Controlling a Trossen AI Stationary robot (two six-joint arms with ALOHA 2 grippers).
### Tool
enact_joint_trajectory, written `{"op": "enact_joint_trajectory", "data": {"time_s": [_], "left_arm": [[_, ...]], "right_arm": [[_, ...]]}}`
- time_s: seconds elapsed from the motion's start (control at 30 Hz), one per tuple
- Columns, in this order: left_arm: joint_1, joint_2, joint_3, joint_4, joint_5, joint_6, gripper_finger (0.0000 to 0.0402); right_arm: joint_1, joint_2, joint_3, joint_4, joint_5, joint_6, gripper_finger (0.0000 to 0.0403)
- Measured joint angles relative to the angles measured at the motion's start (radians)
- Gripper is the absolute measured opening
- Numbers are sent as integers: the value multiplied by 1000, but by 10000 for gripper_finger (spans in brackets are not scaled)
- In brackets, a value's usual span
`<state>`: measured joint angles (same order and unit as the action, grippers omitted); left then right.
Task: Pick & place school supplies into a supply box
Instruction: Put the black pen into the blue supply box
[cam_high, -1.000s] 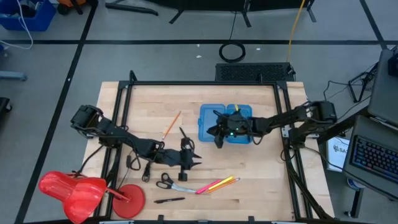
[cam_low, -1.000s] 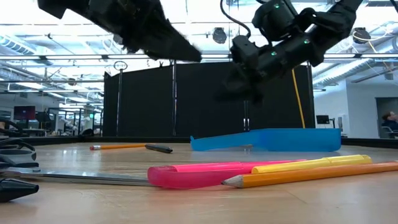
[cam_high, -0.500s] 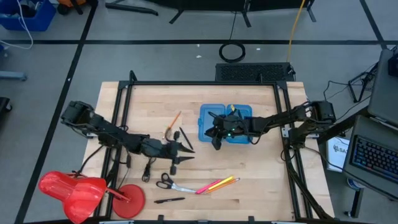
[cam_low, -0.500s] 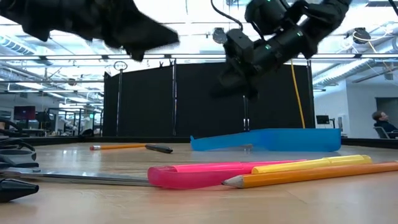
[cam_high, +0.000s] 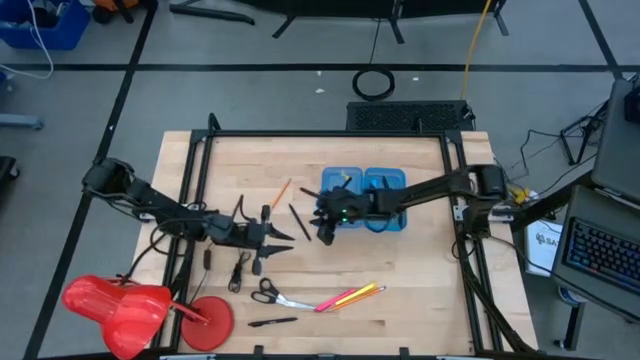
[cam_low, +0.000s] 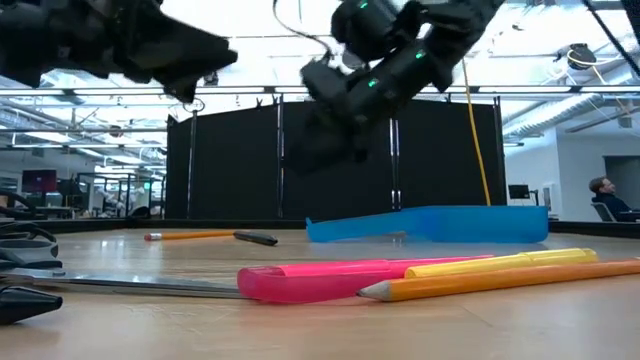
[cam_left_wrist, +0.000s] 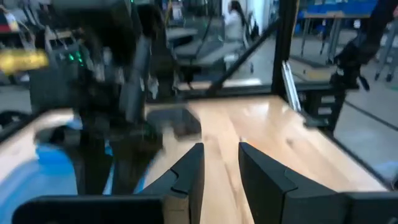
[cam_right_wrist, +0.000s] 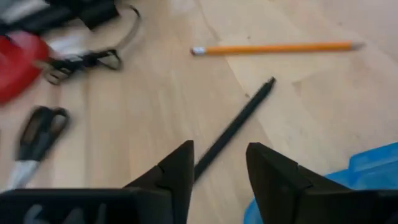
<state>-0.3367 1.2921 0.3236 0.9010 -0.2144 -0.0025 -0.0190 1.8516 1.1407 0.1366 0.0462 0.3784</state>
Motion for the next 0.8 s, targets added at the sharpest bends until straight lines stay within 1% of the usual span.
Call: {"op": "enact_joint_trajectory", "data": {"time_s": [0.1, 0.17, 0.23, 0.3, 0.37, 0.43, 0.5, 0.57, 0.63, 0.73, 0.8], "left_arm": [[-1, -26, -20, -11, -2, -3, 104], [-1, -38, -32, -6, -1, -4, 104], [-2, -52, -44, -13, -4, -2, 104], [-1, -54, -51, -6, -10, -3, 104], [-2, -68, -60, -17, -20, -2, 104], [-3, -70, -58, -7, -23, -7, 104], [-1, -86, -67, -25, -30, -7, 104], [-2, -90, -64, -13, -23, -7, 104], [-4, -102, -71, -18, -26, -5, 104], [-8, -103, -71, -11, -24, -3, 104], [-11, -110, -77, -17, -27, -3, 104]], "right_arm": [[-7, 74, 69, -7, 0, -15, 150], [-9, 106, 109, -68, 2, -14, 149], [-13, 143, 168, -82, 5, -19, 145], [-12, 166, 201, -151, 11, -28, 140], [-12, 198, 235, -122, 7, -40, 136], [-12, 205, 237, -160, 5, -47, 135], [-12, 228, 264, -125, 5, -48, 137], [-13, 228, 261, -137, 1, -51, 139], [-12, 250, 261, -94, -1, -51, 142], [-13, 258, 253, -132, 4, -48, 143], [-14, 274, 263, -92, 2, -46, 143]]}}
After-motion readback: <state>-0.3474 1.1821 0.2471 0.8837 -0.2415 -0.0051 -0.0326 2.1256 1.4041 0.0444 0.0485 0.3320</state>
